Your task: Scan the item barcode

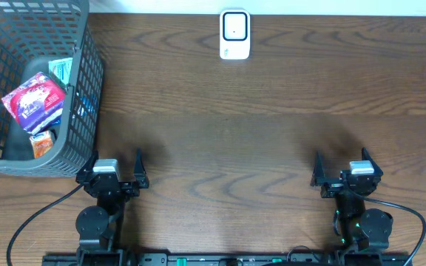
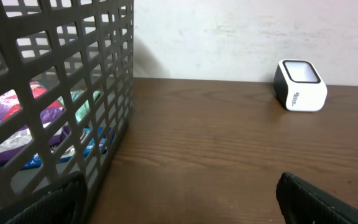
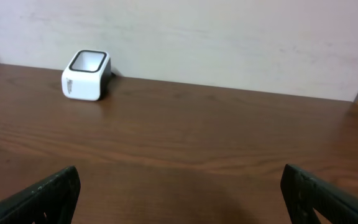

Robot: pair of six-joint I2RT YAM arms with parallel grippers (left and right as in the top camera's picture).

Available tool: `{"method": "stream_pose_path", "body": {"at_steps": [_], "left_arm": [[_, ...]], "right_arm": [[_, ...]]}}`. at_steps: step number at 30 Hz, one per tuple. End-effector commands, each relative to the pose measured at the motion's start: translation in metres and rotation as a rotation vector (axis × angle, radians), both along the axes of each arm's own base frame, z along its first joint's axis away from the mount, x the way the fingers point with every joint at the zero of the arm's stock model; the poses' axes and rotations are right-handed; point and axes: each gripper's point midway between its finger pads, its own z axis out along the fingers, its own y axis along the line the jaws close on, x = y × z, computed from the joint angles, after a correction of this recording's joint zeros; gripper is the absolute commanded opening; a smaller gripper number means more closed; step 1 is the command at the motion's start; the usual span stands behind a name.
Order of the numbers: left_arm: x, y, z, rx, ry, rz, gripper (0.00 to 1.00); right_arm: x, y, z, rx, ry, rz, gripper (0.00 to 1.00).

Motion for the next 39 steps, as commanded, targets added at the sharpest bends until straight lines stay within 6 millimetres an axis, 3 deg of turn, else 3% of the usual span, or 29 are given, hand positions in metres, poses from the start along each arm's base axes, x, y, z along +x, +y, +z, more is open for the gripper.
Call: {"method": "stream_pose_path", "body": {"at_steps": [1, 12, 15, 20, 30, 39], "left_arm": [[-0.002, 0.005, -0.016, 0.012, 0.058, 0.03, 0.98], [-0.001, 0.003, -0.015, 0.002, 0.053, 0.016, 0.98], [-0.001, -0.018, -0.009, -0.013, 0.03, -0.103, 0.98], [-0.008, -0.057, 0.025, -0.026, -0.106, -0.333, 0.98], [-0.02, -0.053, 0.105, -0.05, -0.291, -0.318, 0.98], [-0.051, -0.067, 0.176, -0.004, -0.57, -0.414, 0.98]], "right_arm": [[0.0, 0.003, -0.002, -0.009, 0.007, 0.016, 0.99], [0.0, 0.003, -0.002, -0.009, 0.008, 0.016, 0.99], [0.0, 0.003, -0.002, -0.009, 0.008, 0.016, 0.99], [0.0, 0.003, -0.002, -0.009, 0.008, 0.016, 0.99], [0.0, 0.003, -0.002, -0.009, 0.008, 0.016, 0.99], [0.0, 0.003, -0.002, -0.009, 0.008, 0.016, 0.99]]}}
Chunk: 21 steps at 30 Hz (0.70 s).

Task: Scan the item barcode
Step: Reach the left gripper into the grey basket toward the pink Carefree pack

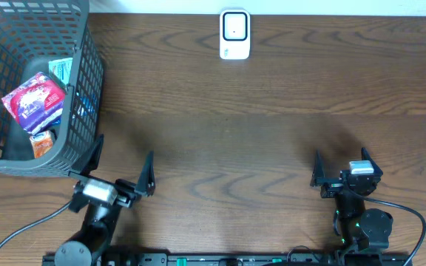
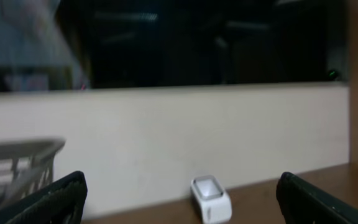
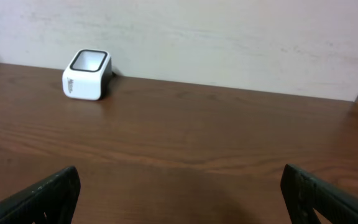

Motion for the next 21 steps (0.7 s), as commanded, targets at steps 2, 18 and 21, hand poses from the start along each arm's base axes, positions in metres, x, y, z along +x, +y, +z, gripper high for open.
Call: {"method": "stream_pose_path", "body": {"at_steps": [2, 18, 21], "left_arm": [[-0.017, -0.007, 0.032, -0.033, -0.086, -0.062, 0.98], [0.049, -0.011, 0.07, 0.01, 0.51, -0.067, 0.98], [0.072, 0.016, 0.072, -0.057, 0.659, 0.075, 0.98]], "right_arm": [[0.0, 0.002, -0.002, -0.009, 0.006, 0.013, 0.99], [0.0, 0.002, -0.002, -0.009, 0.006, 0.013, 0.99], [0.0, 0.002, -0.002, -0.009, 0.006, 0.013, 0.99]]}}
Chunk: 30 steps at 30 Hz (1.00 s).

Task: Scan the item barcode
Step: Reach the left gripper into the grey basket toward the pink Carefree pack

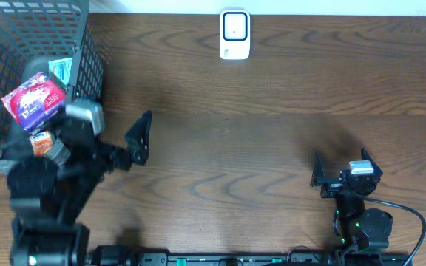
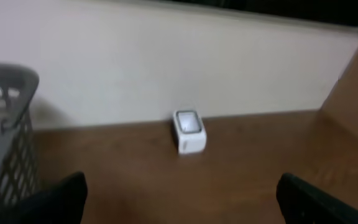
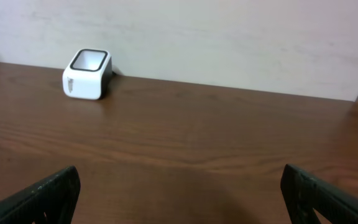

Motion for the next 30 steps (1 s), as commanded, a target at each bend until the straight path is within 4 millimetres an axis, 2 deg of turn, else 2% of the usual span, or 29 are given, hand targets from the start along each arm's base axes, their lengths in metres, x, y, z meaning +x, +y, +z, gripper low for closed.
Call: {"method": "stream_pose_path", "body": {"at_steps": [1, 3, 5, 7, 9, 11, 13, 15, 19, 21, 23, 25, 30], "left_arm": [[0.022, 0.028, 0.013, 0.003, 0.123, 0.145, 0.98], [0.033, 0.043, 0.004, 0.015, 0.275, 0.205, 0.98], [0.043, 0.044, -0.003, 0.002, 0.408, 0.192, 0.98], [0.053, 0.04, -0.009, -0.012, 0.484, 0.16, 0.98], [0.068, 0.046, -0.011, 0.016, 0.493, 0.178, 0.98], [0.082, 0.072, -0.01, -0.008, 0.503, 0.326, 0.98], [0.092, 0.108, -0.003, -0.04, 0.501, 0.496, 0.98], [0.098, 0.139, 0.004, -0.067, 0.493, 0.59, 0.98], [0.094, 0.215, 0.008, -0.182, 0.509, 0.806, 0.98], [0.087, 0.244, 0.003, -0.217, 0.521, 0.886, 0.98], [0.08, 0.268, -0.004, -0.212, 0.537, 0.935, 0.98], [0.076, 0.282, -0.011, -0.176, 0.559, 0.948, 0.98], [0.078, 0.297, -0.033, -0.138, 0.629, 0.958, 0.98]], "right_arm": [[0.0, 0.002, -0.001, -0.009, 0.004, 0.012, 0.99], [0.0, 0.002, -0.001, -0.009, 0.004, 0.012, 0.99], [0.0, 0.002, -0.001, -0.009, 0.004, 0.012, 0.99], [0.0, 0.002, -0.001, -0.009, 0.004, 0.012, 0.99], [0.0, 0.002, -0.001, -0.009, 0.004, 0.012, 0.99], [0.0, 0.002, -0.001, -0.009, 0.004, 0.012, 0.99], [0.0, 0.002, -0.001, -0.009, 0.004, 0.012, 0.99], [0.0, 0.002, -0.001, -0.009, 0.004, 0.012, 0.99], [0.0, 0.002, -0.001, -0.009, 0.004, 0.012, 0.99], [0.0, 0.002, -0.001, -0.009, 0.004, 0.012, 0.99], [0.0, 0.002, -0.001, -0.009, 0.004, 0.012, 0.99], [0.0, 0.002, -0.001, -0.009, 0.004, 0.012, 0.99], [0.0, 0.002, -0.001, -0.009, 0.004, 0.012, 0.99]]}}
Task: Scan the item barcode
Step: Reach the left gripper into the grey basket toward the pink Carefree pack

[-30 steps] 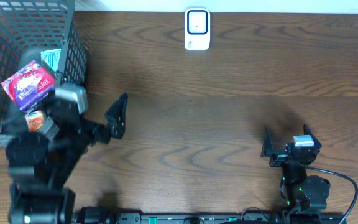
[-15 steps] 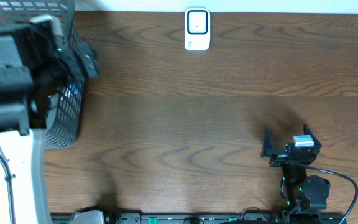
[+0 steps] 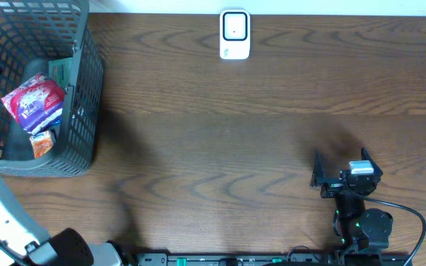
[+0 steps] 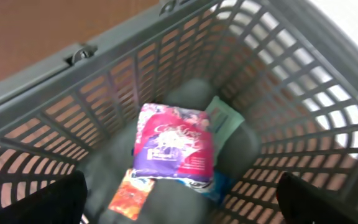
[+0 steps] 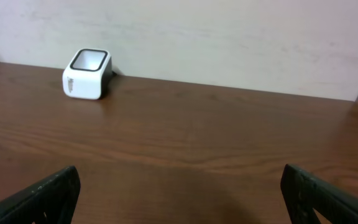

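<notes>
A grey mesh basket (image 3: 87, 111) stands at the table's far left. It holds a purple-pink packet (image 4: 176, 143), a small orange packet (image 4: 131, 193), a teal packet (image 4: 225, 121) and a blue one (image 4: 219, 183). My left gripper (image 4: 180, 186) hangs open high over the basket, looking down into it, with nothing between its fingers. Overhead, only its white arm shows clearly. The white scanner (image 3: 234, 34) sits at the far middle edge and also shows as the scanner (image 5: 87, 74) in the right wrist view. My right gripper (image 3: 339, 159) rests open near the front right.
The basket's walls (image 4: 135, 81) rise all around the packets. A pale wall (image 5: 229, 37) runs behind the table's far edge. Bare wood (image 3: 235, 148) lies between the basket, the scanner and the right arm.
My left gripper was low beside the basket's right wall, facing the scanner. Now it is raised over the basket and pointed down at the packets. The right arm has not moved.
Both grippers rested open at the front edge, the left one just below the basket. Then the left arm had tilted up, and later stood beside the basket facing the scanner. Now it looks down into the basket, open and empty.
</notes>
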Robot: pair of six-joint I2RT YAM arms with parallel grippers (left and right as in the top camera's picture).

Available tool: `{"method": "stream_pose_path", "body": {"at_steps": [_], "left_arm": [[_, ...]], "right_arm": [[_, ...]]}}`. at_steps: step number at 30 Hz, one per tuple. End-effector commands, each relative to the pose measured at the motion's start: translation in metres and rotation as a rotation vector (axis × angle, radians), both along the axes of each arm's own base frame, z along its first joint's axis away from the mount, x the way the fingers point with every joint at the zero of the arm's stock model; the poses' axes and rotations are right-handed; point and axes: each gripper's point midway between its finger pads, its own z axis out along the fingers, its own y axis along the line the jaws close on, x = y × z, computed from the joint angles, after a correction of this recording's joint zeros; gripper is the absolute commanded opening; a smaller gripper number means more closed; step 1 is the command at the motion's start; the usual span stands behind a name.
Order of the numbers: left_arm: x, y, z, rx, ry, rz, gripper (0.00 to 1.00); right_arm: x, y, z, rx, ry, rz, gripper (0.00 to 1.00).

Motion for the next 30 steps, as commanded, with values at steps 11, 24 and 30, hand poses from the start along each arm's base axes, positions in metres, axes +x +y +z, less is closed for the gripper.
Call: {"method": "stream_pose_path", "body": {"at_steps": [11, 24, 30], "left_arm": [[0.032, 0.023, -0.059, -0.041, 0.131, -0.03, 0.98], [0.052, 0.009, -0.124, -0.032, 0.345, -0.115, 0.98], [0.062, 0.003, -0.156, -0.003, 0.45, -0.123, 0.98]], "right_arm": [[0.0, 0.002, -0.001, -0.009, 0.004, 0.012, 0.99], [0.0, 0.002, -0.001, -0.009, 0.004, 0.012, 0.99], [0.0, 0.002, -0.001, -0.009, 0.004, 0.012, 0.99]]}}
